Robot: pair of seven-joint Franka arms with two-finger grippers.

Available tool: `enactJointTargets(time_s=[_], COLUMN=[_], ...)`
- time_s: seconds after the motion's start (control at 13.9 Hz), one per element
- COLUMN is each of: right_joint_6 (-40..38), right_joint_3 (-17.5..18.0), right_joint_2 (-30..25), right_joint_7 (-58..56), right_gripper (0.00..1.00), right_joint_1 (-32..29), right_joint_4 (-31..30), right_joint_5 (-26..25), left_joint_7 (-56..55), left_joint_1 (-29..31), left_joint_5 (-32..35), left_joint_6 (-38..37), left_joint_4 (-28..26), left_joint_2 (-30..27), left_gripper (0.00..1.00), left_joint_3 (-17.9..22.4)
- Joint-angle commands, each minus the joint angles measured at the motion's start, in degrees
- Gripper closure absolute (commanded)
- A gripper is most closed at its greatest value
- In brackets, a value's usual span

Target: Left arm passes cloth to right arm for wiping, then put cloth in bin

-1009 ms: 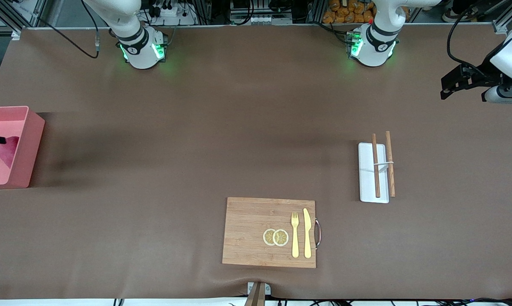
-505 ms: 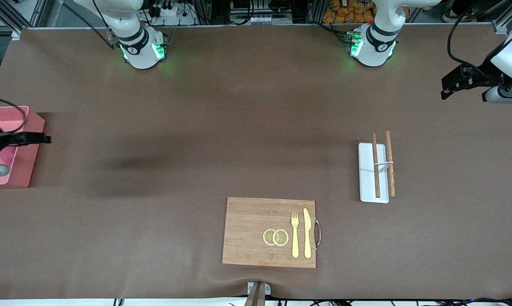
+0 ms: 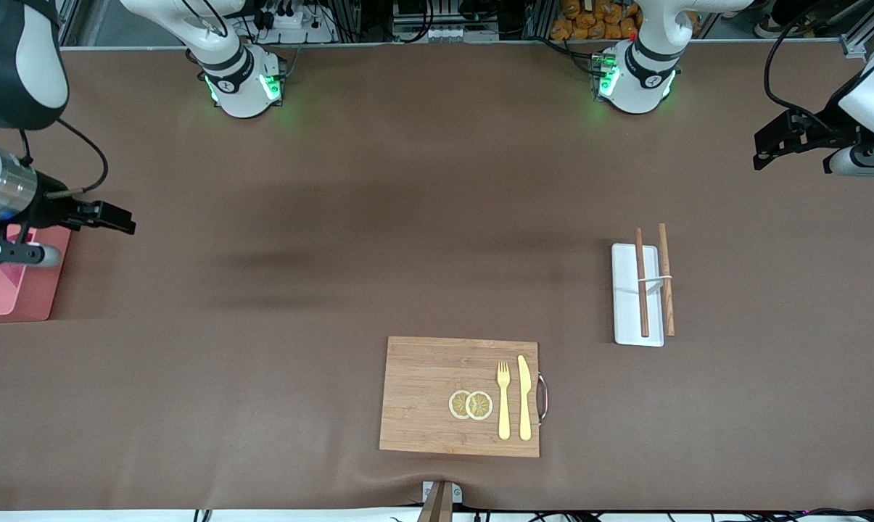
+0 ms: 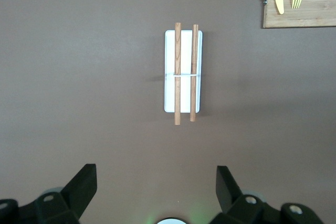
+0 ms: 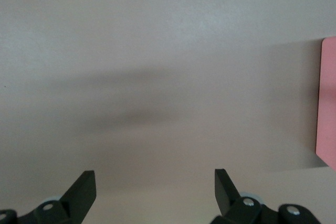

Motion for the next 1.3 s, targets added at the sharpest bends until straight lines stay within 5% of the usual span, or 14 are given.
enactJointTargets(time_s=[0.0, 0.43, 1.23], right_joint_6=[1.9, 4.0, 1.9], right_joint_3=[0.0, 0.4, 0.2], right_joint_2=[-5.2, -1.2, 4.3], right_joint_7=[0.6, 3.6, 8.9], right_gripper=[0.00, 0.00, 0.00], right_joint_1=[-0.9, 1.9, 2.1], right_joint_4=[-4.7, 4.8, 12.8], right_joint_5=[-0.1, -0.2, -0.4], left_joint_7=[0.0, 0.0, 0.0], left_joint_1=[0.3, 0.7, 0.7], left_joint_5=[-0.8, -0.8, -0.8], left_joint_6=[-0.9, -0.9, -0.9], left_joint_4=[0.8, 0.7, 0.8], left_joint_2=[0.1, 0.1, 0.2], left_gripper=[0.00, 0.00, 0.00], left_joint_3=[-0.1, -0.1, -0.1])
